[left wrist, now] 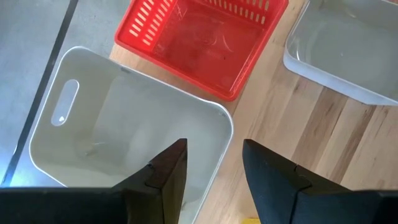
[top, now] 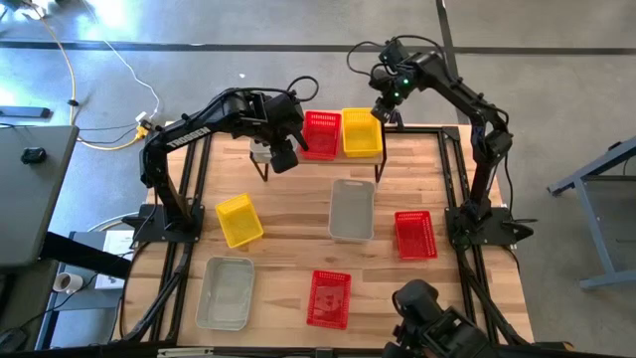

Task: Stack baskets on shelf by color
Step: Stack the bottom yellow bin on top of the yellow bin on the shelf, then stack the bottom red bin on top of the red bin on the shelf

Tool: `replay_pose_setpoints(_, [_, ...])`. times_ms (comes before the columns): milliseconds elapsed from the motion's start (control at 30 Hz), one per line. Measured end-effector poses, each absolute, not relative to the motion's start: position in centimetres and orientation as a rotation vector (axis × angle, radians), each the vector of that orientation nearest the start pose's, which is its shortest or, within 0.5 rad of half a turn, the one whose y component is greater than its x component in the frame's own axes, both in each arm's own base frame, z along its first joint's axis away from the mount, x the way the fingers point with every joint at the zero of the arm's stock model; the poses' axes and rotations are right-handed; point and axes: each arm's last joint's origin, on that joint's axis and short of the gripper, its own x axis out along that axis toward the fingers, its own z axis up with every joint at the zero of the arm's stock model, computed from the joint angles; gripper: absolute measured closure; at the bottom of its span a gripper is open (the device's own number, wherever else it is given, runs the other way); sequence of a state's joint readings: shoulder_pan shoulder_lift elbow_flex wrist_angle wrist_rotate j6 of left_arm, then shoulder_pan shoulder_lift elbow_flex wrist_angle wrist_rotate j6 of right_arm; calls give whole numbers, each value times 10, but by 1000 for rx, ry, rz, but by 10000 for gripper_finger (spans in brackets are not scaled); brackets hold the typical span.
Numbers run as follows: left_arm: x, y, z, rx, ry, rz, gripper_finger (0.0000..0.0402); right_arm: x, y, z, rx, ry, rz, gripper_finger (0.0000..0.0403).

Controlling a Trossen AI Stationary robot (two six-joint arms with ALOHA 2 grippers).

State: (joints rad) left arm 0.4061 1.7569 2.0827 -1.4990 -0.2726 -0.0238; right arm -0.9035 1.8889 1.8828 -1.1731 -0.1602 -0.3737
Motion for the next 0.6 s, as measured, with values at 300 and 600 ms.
replay_pose_setpoints(300, [286, 131, 409, -103, 1227, 606, 257, 237, -294, 332, 222, 1184, -541, 316])
replay_pose_setpoints(600, [273, 108, 408, -116, 1250, 571, 257, 218, -273, 370, 201, 1095, -644, 316])
